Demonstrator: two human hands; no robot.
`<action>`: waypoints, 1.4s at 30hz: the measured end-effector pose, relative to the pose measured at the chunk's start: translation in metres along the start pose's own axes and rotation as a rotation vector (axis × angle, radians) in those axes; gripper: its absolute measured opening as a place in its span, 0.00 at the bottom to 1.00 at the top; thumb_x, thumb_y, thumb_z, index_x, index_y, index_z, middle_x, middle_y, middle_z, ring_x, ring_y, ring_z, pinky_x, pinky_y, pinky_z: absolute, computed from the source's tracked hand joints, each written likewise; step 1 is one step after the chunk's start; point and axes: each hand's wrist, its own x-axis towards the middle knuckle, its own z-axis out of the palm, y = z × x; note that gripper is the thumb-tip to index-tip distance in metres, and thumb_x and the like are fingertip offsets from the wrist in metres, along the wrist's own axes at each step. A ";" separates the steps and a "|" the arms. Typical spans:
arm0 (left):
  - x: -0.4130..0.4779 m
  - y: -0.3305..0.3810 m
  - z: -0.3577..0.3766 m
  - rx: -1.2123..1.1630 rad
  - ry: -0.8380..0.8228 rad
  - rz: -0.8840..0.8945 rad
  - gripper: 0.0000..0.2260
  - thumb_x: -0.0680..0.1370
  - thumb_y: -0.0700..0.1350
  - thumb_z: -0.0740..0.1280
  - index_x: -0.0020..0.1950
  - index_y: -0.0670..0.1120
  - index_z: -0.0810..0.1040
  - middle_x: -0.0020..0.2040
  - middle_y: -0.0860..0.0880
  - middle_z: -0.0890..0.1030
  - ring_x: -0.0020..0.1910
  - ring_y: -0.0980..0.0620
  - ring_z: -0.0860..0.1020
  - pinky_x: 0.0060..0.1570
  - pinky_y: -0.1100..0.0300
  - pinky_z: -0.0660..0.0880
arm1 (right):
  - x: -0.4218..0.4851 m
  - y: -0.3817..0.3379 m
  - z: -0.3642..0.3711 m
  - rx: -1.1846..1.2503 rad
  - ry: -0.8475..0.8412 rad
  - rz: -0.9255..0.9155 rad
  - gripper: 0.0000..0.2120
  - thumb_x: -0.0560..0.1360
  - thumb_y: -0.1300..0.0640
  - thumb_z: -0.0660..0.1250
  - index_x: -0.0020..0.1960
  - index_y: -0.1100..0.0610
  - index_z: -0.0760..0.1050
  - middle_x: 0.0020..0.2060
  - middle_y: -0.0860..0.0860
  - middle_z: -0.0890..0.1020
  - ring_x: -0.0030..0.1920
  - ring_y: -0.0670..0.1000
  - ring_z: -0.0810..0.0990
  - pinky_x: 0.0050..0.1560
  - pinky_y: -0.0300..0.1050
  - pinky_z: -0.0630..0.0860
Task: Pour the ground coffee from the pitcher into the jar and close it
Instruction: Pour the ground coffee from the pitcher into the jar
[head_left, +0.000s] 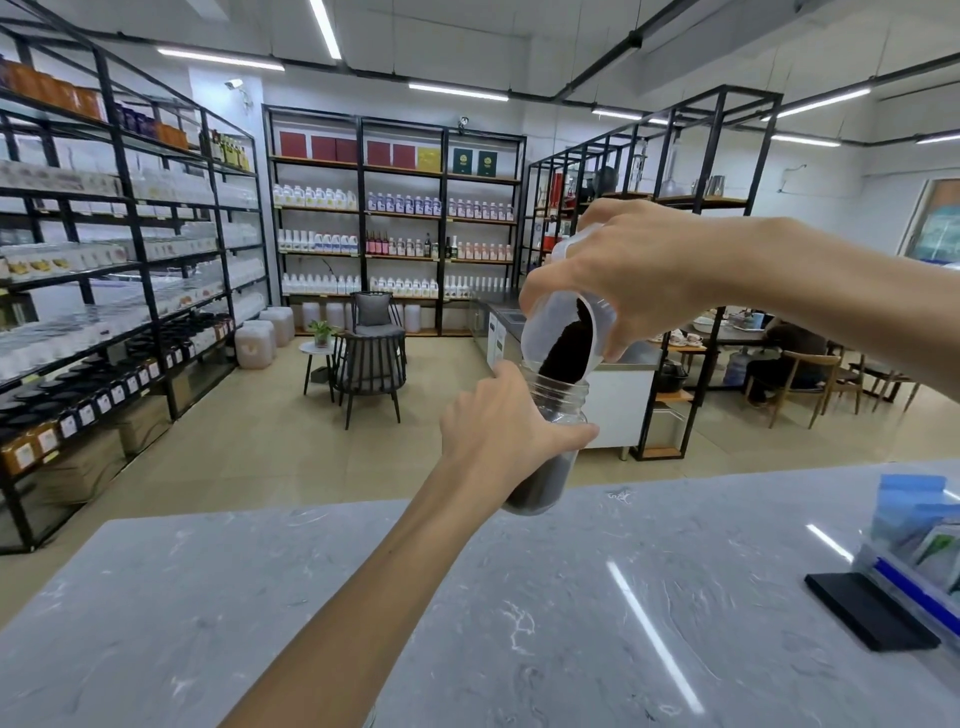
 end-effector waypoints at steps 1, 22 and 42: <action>0.000 0.000 0.000 -0.002 0.003 0.004 0.36 0.65 0.73 0.72 0.56 0.45 0.70 0.43 0.52 0.75 0.43 0.46 0.75 0.35 0.54 0.64 | -0.001 -0.001 -0.001 -0.014 -0.012 0.005 0.41 0.60 0.38 0.79 0.66 0.39 0.62 0.53 0.43 0.83 0.54 0.51 0.80 0.68 0.56 0.63; -0.001 0.000 -0.001 -0.016 -0.009 -0.008 0.36 0.65 0.73 0.72 0.56 0.46 0.70 0.44 0.51 0.75 0.43 0.47 0.74 0.40 0.55 0.67 | 0.004 -0.008 -0.011 -0.171 0.006 -0.069 0.41 0.61 0.40 0.80 0.67 0.41 0.61 0.50 0.45 0.84 0.49 0.50 0.81 0.67 0.55 0.62; 0.003 -0.013 -0.001 -0.048 0.003 -0.020 0.36 0.63 0.74 0.71 0.58 0.50 0.75 0.49 0.52 0.81 0.47 0.47 0.78 0.38 0.55 0.66 | 0.020 -0.021 -0.018 -0.298 0.018 -0.201 0.40 0.61 0.48 0.81 0.67 0.43 0.64 0.39 0.43 0.80 0.47 0.52 0.82 0.67 0.59 0.66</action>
